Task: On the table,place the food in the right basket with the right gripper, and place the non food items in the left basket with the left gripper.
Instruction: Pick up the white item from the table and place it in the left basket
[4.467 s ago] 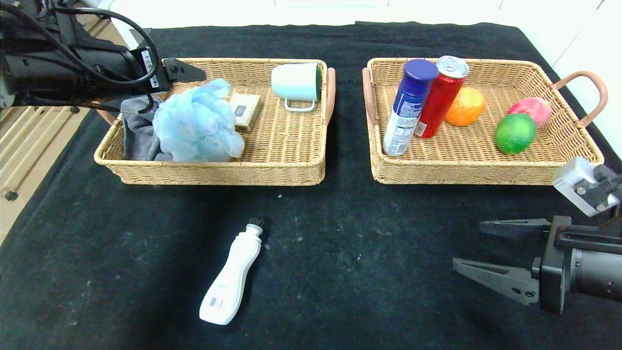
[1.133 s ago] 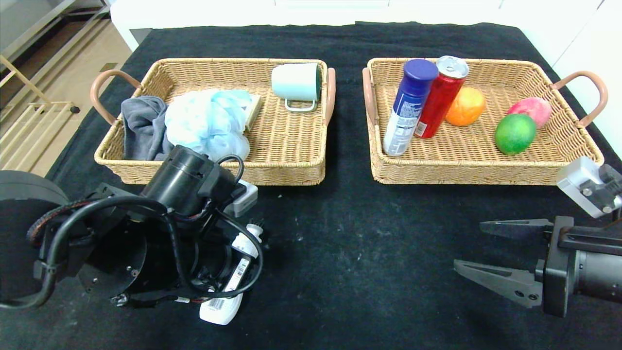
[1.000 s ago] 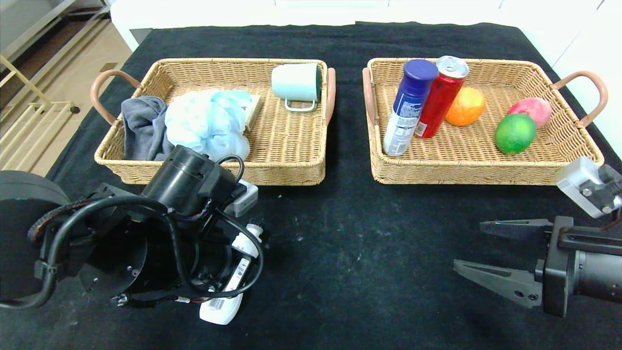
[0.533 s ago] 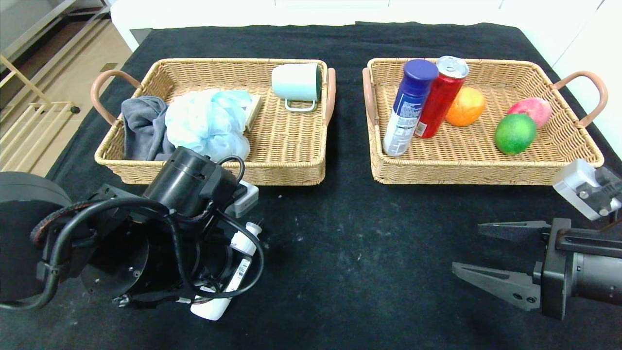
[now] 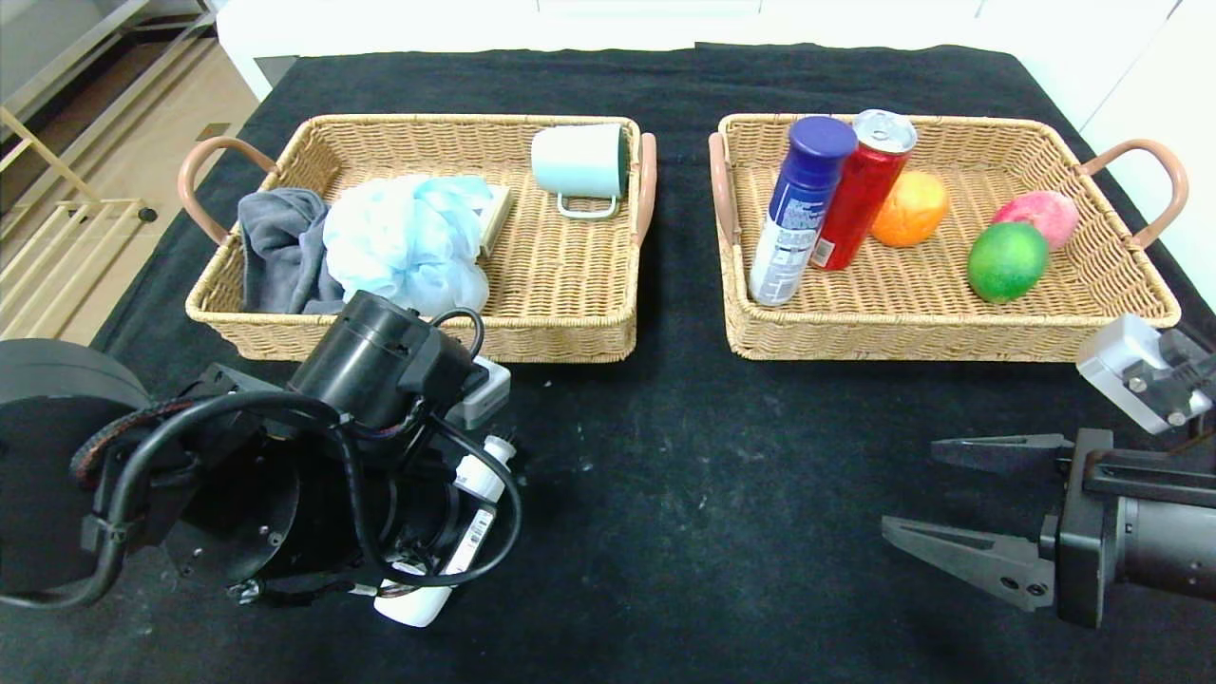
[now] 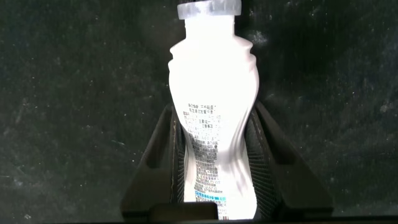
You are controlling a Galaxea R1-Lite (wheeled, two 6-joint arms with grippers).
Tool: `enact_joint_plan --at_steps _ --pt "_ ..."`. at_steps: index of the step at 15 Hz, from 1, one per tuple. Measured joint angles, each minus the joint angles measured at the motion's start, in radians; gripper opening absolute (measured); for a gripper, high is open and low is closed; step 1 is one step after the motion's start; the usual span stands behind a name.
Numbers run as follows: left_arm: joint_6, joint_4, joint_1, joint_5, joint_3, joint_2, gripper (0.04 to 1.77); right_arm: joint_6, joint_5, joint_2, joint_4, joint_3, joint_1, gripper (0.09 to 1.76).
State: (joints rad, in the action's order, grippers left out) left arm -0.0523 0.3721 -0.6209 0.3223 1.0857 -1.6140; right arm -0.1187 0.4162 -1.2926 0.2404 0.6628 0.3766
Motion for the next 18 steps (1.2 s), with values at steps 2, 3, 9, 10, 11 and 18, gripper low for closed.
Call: enact_joint_plan --at_steps 2,3,9,10,11,18 --pt "-0.001 0.000 0.000 0.000 0.000 -0.002 0.67 0.000 0.000 0.000 -0.001 0.000 0.001 1.71" --pt "-0.001 0.000 0.000 0.000 0.000 -0.003 0.67 0.000 0.000 0.000 0.000 0.000 0.001 1.71" --pt "0.002 0.006 -0.002 -0.003 0.017 0.013 0.66 0.000 0.000 0.000 -0.001 -0.001 0.002 1.71" --pt "0.004 0.006 -0.002 -0.003 0.031 0.022 0.66 0.000 0.000 0.001 0.000 -0.001 0.002 1.71" --pt "0.006 0.007 -0.002 -0.003 0.043 0.030 0.66 0.000 0.000 0.001 0.000 -0.001 0.003 1.71" --pt "-0.005 -0.030 0.009 -0.079 0.136 0.101 0.65 -0.001 0.000 0.003 0.000 -0.003 0.004 1.71"
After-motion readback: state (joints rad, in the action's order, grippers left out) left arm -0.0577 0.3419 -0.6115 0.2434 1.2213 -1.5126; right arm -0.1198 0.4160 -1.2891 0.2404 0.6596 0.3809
